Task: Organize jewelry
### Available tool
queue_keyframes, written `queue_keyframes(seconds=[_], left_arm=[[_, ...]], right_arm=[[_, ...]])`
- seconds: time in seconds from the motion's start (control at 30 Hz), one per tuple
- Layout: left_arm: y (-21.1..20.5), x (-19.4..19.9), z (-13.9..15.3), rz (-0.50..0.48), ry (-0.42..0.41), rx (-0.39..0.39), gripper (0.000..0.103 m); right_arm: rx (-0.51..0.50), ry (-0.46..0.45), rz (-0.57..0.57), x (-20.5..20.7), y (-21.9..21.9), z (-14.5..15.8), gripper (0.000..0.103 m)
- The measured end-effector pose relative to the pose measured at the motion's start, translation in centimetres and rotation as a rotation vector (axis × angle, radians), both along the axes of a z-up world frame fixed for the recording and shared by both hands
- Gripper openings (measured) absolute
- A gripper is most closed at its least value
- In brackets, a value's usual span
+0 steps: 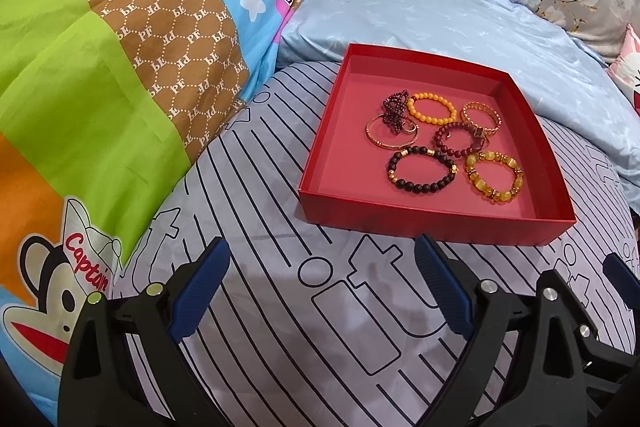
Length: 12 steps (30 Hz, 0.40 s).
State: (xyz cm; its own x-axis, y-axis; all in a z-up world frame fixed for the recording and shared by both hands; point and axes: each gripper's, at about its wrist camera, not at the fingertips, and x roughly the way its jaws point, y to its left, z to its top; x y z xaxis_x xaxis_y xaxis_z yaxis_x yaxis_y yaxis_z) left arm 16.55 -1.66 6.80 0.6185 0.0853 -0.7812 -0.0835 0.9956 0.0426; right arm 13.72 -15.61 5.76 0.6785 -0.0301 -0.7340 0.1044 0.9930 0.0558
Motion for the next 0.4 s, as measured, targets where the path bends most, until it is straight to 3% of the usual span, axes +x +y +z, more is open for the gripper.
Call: queue_keyframes(seconds=[0.4], left_arm=[[-0.02, 0.33, -0.29, -0.005, 0.009, -0.009, 0.089]], right_arm=[[0.005, 0.014, -0.009, 0.12, -0.06, -0.19, 0.091]])
